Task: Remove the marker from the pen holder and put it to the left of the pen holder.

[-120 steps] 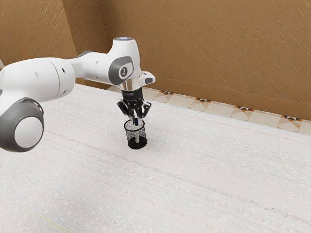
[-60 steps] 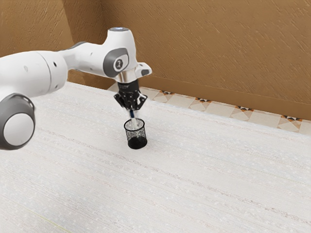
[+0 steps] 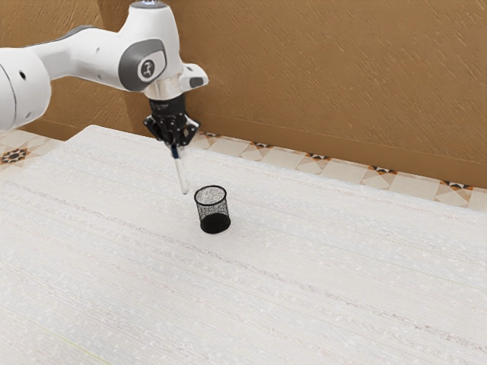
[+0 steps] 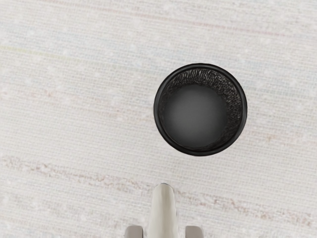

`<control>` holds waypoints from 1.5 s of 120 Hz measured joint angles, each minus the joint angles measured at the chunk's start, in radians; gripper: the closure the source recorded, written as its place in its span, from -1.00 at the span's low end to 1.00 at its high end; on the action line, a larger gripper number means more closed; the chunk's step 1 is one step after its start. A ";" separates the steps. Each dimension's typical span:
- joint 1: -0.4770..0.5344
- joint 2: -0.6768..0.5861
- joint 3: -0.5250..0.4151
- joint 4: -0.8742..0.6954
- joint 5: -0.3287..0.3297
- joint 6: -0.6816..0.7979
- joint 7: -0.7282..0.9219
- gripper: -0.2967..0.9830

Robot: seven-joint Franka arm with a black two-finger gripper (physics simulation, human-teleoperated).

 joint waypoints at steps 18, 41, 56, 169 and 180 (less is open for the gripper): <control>0.004 0.042 0.020 0.022 0.027 -0.084 -0.007 0.63; 0.010 0.191 0.044 0.181 0.053 -0.281 -0.042 0.64; 0.034 0.258 0.048 0.218 0.056 -0.378 -0.067 0.64; 0.118 0.206 -0.002 0.197 0.005 -0.360 -0.147 -0.40; 0.117 0.109 -0.049 0.173 0.008 -0.341 -0.150 -0.45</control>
